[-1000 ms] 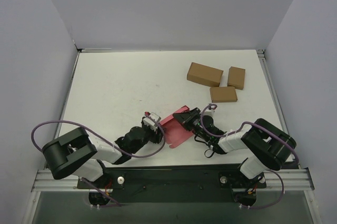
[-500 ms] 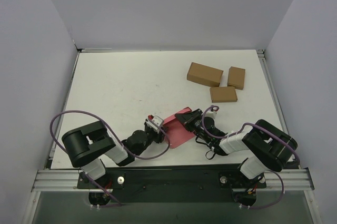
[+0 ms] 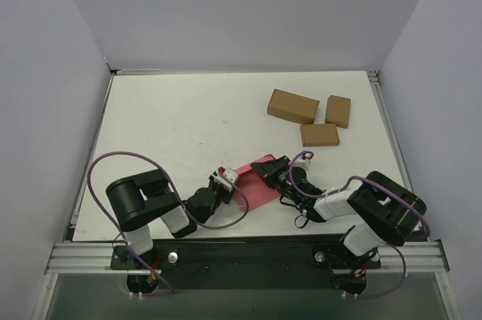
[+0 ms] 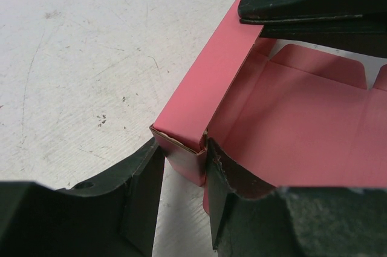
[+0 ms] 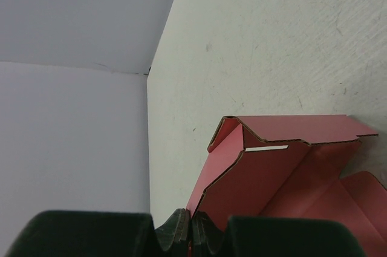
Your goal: Fold the paper box
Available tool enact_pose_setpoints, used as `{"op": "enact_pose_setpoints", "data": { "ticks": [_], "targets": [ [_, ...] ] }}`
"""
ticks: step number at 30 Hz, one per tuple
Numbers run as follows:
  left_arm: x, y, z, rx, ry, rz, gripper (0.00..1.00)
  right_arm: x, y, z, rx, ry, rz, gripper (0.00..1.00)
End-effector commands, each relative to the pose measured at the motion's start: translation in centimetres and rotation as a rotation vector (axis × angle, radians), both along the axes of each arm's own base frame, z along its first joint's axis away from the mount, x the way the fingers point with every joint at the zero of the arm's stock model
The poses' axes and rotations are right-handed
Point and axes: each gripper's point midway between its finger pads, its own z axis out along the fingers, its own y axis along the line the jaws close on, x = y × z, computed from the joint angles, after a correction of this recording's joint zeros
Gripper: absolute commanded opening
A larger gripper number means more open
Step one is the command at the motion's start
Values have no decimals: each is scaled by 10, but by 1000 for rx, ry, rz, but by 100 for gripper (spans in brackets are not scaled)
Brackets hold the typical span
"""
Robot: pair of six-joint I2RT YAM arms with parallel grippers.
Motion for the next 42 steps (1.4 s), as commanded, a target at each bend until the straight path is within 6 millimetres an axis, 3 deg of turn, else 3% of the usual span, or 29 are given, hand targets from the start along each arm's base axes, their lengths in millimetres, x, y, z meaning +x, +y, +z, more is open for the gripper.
{"op": "enact_pose_setpoints", "data": {
  "ticks": [1, 8, 17, 21, 27, 30, 31, 32, 33, 34, 35, 36, 38, 42],
  "targets": [
    [18, -7, 60, -202, -164, 62, 42, -6, 0, -4, -42, 7, 7, 0],
    [25, 2, 59, -161, -195, 154, 29, -8, -4, -9, -80, 41, -15, 0],
    [23, 5, 61, -124, -219, 185, 0, -13, -10, -5, -148, 56, -43, 0],
    [17, 0, 57, -107, -188, 137, 0, -18, -11, 5, -202, 36, -15, 2],
    [3, -13, 43, -111, -16, 23, 0, -26, -17, 35, -260, -33, 13, 49],
    [0, -12, 33, -121, 107, 0, 0, -36, -25, 57, -305, -90, 36, 61],
    [-3, -19, 34, -157, 161, -41, 0, -41, -27, 62, -341, -119, 58, 63],
    [-6, -15, 29, -144, 205, -44, 0, -46, -32, 78, -322, -152, 60, 64],
    [-2, -10, 27, -146, 234, -32, 0, -51, -42, 73, -385, -131, 59, 66],
    [-5, -14, 35, -176, 256, -60, 0, -54, -46, 80, -412, -154, 71, 67],
    [-8, -9, 25, -145, 303, -54, 0, -60, -51, 93, -408, -184, 80, 68],
    [-4, -4, 24, -146, 328, -44, 0, -66, -60, 86, -462, -164, 94, 68],
    [-10, -5, 23, -157, 413, -73, 0, -72, -72, 94, -514, -174, 106, 69],
    [-17, -1, 26, -195, 523, -79, 0, -85, -91, 77, -742, -181, 195, 69]
  ]
}}
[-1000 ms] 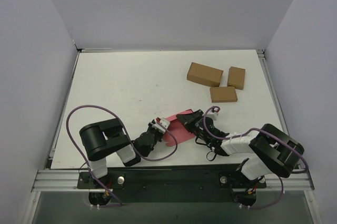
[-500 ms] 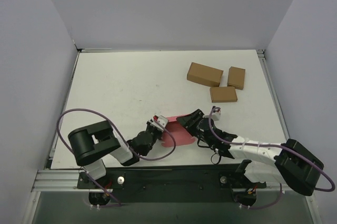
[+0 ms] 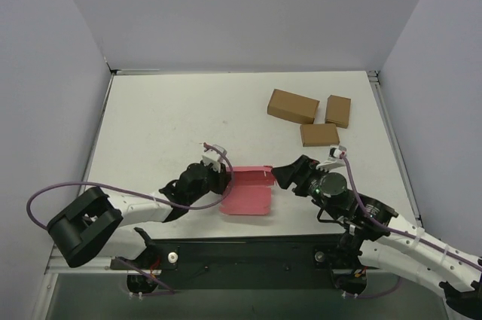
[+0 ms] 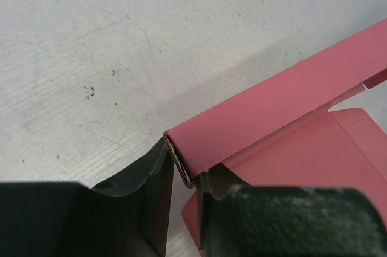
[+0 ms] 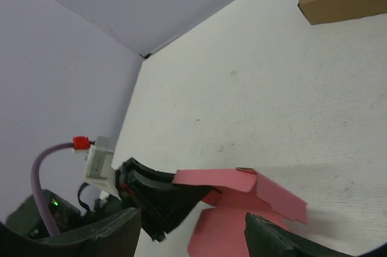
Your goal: Fold the paper box
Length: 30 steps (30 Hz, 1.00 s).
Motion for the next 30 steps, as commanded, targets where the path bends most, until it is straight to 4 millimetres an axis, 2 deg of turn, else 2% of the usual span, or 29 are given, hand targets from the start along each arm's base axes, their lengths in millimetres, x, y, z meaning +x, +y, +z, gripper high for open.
{"op": "enact_pose_setpoints", "data": {
  "ticks": [1, 2, 7, 13, 19, 22, 25, 26, 29, 30],
  "targets": [
    [-20, -5, 0, -43, 195, -55, 0, -15, -35, -41, -399, 20, 59, 69],
    [-25, -9, 4, -57, 218, -90, 0, -17, -37, -48, -483, 21, 87, 69],
    [-34, -7, 7, -65, 301, -120, 0, -16, -42, -62, -644, 12, 99, 69],
    [-39, -5, 12, -79, 331, -139, 0, -14, -24, -69, -716, -17, 162, 65],
    [-43, -5, 12, -81, 353, -156, 0, -13, -3, -77, -709, -24, 186, 60],
    [-45, -5, 12, -82, 358, -164, 0, -11, 0, -78, -718, -17, 169, 52],
    [-45, -6, 13, -89, 353, -170, 0, -9, 0, -80, -727, 1, 149, 38],
    [-46, -5, 13, -90, 349, -173, 0, -8, 0, -80, -725, 9, 137, 26],
    [-45, -4, 14, -93, 332, -171, 0, -7, -3, -81, -750, 29, 116, 6],
    [-44, -4, 16, -96, 322, -170, 0, -7, -4, -82, -755, 36, 107, 3]
  ]
}}
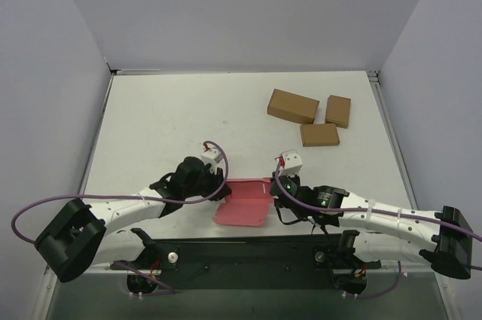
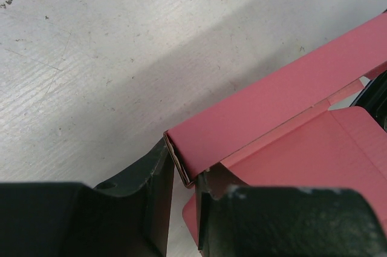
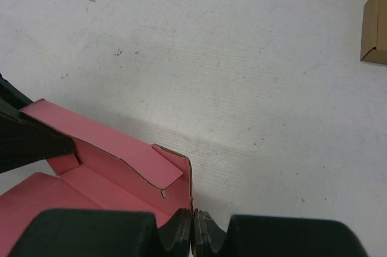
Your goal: Fold the paper box
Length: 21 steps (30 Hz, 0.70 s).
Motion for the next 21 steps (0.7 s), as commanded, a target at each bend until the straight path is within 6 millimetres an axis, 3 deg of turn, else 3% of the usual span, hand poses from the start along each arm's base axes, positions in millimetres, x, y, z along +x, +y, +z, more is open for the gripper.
{"op": "enact_pose_setpoints", "data": {
  "ticks": [1, 9, 15, 21],
  "targets": [
    [7, -8, 26, -67, -65, -16, 0, 8, -4, 12, -25, -29, -75, 0],
    [4, -4, 38, -108, -138, -21, 20, 10, -8, 10, -61, -22, -104, 0],
    [3, -2, 45, -119, -171, -29, 20, 10, -8, 9, -66, -20, -107, 0],
    [6, 11, 33, -19, -181, -11, 19, 11, -13, 13, -78, -30, -131, 0]
  ]
}}
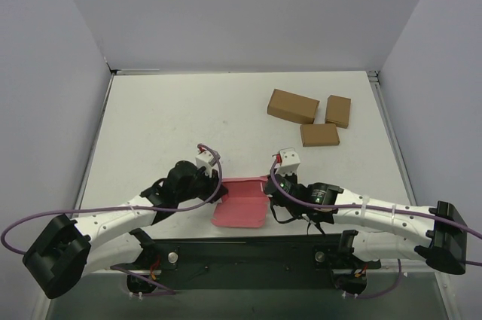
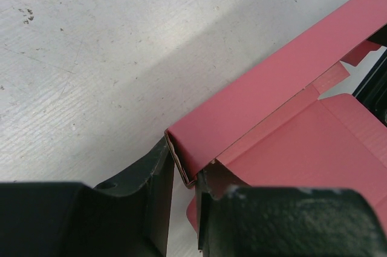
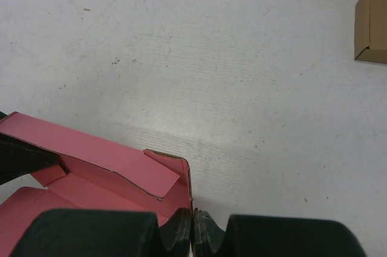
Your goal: Fold the paper box
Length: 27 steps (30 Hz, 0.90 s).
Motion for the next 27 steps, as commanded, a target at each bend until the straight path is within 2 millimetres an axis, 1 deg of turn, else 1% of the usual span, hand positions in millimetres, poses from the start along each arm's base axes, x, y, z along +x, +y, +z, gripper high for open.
{"op": "enact_pose_setpoints", "data": {
  "ticks": [1, 2, 3, 4, 5, 6, 7, 8, 9, 10, 11, 13, 14, 16, 20, 23, 25, 27],
  "targets": [
    [11, 3, 14, 26, -79, 15, 18, 6, -19, 9, -70, -40, -73, 0],
    [18, 8, 15, 60, -94, 49, 17, 5, -19, 10, -69, -42, -74, 0],
    [18, 15, 9, 104, -78, 66, 16, 5, -19, 11, -77, -43, -73, 0],
    [18, 17, 8, 133, -83, 72, 14, 4, -19, 12, -78, -45, -71, 0],
    [24, 23, 6, 183, -91, 113, 13, 3, -15, 16, -72, -54, -63, 0],
    [22, 28, 1, 229, -79, 123, 12, 2, -15, 15, -83, -53, -63, 0],
    [20, 27, -1, 262, -81, 117, 11, 1, -12, 16, -85, -55, -60, 0],
    [18, 33, -9, 321, -63, 125, 11, 2, -10, 21, -84, -66, -64, 0],
    [23, 35, -6, 341, -75, 156, 10, 0, -10, 19, -99, -63, -64, 0],
    [23, 33, -7, 348, -79, 155, 9, -1, -9, 20, -104, -67, -67, 0],
    [19, 32, -11, 375, -72, 146, 9, -1, -10, 20, -114, -68, -73, 0],
    [22, 32, -9, 401, -76, 177, 9, -1, -11, 21, -130, -72, -88, 0],
    [19, 35, -16, 438, -56, 179, 9, -1, -12, 22, -130, -74, -91, 0],
    [22, 37, -14, 455, -51, 215, 8, 0, -16, 24, -132, -83, -111, 0],
    [21, 45, -23, 501, -22, 256, 8, 1, -25, 30, -139, -105, -126, 0],
    [22, 48, -25, 528, -19, 280, 8, 1, -30, 34, -141, -115, -135, 0],
    [22, 47, -23, 545, -26, 289, 8, 1, -31, 32, -142, -109, -139, 0],
    [21, 42, -24, 525, -11, 288, 8, 1, -30, 31, -135, -103, -143, 0]
  ]
}}
